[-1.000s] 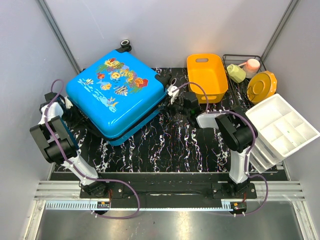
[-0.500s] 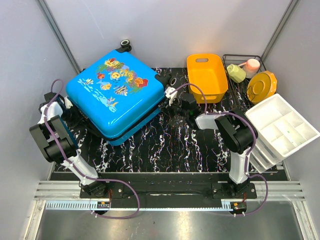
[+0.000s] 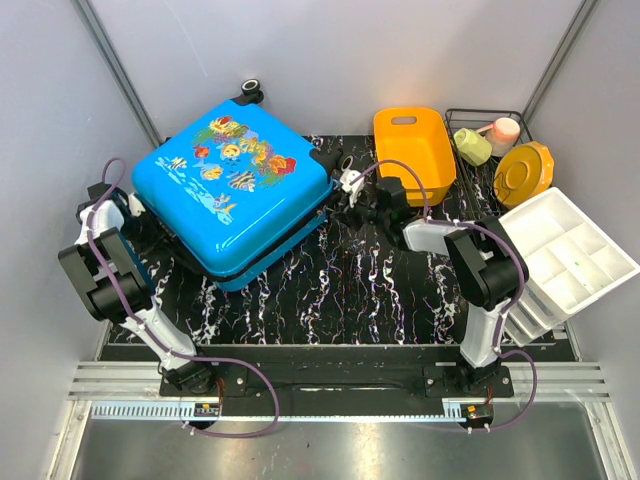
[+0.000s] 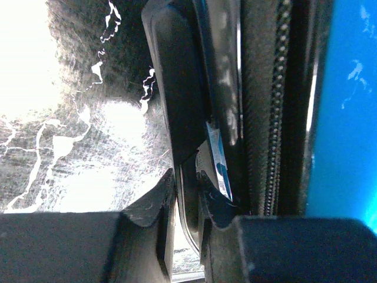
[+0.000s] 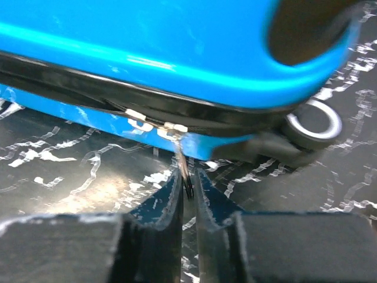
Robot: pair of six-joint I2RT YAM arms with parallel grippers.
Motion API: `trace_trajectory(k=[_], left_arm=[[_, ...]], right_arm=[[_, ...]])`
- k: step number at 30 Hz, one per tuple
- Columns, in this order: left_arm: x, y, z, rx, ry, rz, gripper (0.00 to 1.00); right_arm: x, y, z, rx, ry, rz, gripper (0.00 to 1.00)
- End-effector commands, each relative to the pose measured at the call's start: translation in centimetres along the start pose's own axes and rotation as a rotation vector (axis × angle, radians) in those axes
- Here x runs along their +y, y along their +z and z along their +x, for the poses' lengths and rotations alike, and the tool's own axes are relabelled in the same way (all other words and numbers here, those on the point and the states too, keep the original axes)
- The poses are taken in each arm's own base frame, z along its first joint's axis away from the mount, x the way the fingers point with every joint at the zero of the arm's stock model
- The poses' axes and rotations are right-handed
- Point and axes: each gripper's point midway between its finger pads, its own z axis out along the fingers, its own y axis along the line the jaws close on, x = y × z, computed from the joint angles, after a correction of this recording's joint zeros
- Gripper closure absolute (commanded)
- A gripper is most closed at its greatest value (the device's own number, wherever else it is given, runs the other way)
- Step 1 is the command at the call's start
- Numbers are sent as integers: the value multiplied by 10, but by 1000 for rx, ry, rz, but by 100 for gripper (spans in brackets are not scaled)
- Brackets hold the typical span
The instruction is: Open, take out, and arrange the luggage
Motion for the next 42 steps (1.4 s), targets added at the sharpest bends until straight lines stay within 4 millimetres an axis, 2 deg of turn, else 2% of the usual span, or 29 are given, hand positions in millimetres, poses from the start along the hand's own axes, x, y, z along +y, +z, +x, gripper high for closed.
trace_trajectory(k=[1, 4, 8, 12, 15, 21, 29, 42], left_arm=[[-10, 9, -49, -150, 128, 39, 100], [-11, 11, -47, -141, 119, 47, 100], [-11, 12, -45, -135, 112, 49, 100], [-11, 12, -43, -136, 119, 47, 100], [-11, 11, -43, -137, 121, 50, 100], [-10, 13, -41, -130, 117, 51, 100], [-11, 12, -40, -133, 121, 51, 100], [-7, 14, -40, -131, 116, 42, 100]], right_arm=[[-50, -23, -23, 0, -52, 116, 76], [-50, -17, -30, -17, -45, 96, 75], [-42, -13, -33, -33, -4, 45, 67], [-26, -15, -28, -25, 32, -30, 45], [-14, -18, -27, -26, 56, -69, 38], [1, -15, -36, -38, 74, -90, 38], [9, -8, -38, -38, 70, -81, 38], [-2, 5, -43, -70, 114, -28, 44]])
